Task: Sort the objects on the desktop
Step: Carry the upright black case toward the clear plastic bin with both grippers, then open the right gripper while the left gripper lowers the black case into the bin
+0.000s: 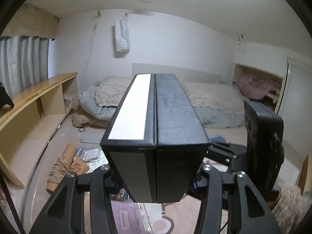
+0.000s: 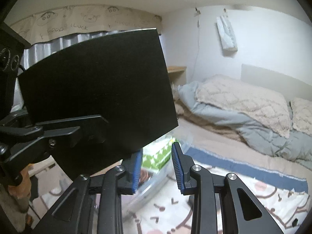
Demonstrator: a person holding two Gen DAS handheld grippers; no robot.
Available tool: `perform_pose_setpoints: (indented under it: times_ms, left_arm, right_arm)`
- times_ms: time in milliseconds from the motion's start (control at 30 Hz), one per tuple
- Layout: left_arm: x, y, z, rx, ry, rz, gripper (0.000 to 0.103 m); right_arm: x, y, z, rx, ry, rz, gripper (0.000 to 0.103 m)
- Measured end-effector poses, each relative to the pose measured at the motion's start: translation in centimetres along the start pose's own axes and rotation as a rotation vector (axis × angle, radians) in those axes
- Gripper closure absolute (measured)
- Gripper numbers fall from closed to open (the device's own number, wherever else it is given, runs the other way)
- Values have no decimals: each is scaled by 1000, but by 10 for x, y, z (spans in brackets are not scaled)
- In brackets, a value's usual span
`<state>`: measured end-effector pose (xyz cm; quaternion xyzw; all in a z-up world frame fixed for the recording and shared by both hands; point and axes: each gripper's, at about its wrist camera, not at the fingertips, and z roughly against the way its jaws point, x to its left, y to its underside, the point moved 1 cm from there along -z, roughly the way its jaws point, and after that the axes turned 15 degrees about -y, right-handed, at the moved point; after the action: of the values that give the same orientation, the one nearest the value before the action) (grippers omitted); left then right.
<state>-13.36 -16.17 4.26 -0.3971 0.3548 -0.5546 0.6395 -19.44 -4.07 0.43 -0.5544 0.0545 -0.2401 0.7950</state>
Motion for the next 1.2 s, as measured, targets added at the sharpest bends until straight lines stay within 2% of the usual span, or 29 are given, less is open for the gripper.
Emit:
perform_pose_setpoints:
  times_ms: [133,300,533,600,900,1000,1067,1133,1200]
  left_arm:
    - [13,-3,-24,29,2,90,54]
    - [35,4,-58,79,-28,242,54]
    - [97,29,-109,179,-34,602,54]
    - [106,36,-120,210,-31,667,54]
    - [109,66,-152,339,-76,856,54]
    - [109,70,-155,373,-123,882,54]
    - [109,69,-155,381,-139,885,45]
    - [109,66,-154,363,-137,861,13]
    - [107,60,-146,333,-158,819,4]
  right_arm:
    - [-9,-5,-16,2,17,-24,71]
    - [-30,-1,-41,11,-4,-122,71]
    - [-51,14,-47,51,42,-146,71]
    - [-56,16,-43,50,47,-162,71]
    - [-58,18,-31,58,42,-146,71]
    - [-55,18,-29,60,37,-130,71]
    - [-54,17,-27,62,35,-123,71]
    - [-54,16,-26,66,34,-118,71]
    - [-54,16,-25,68,34,-116,71]
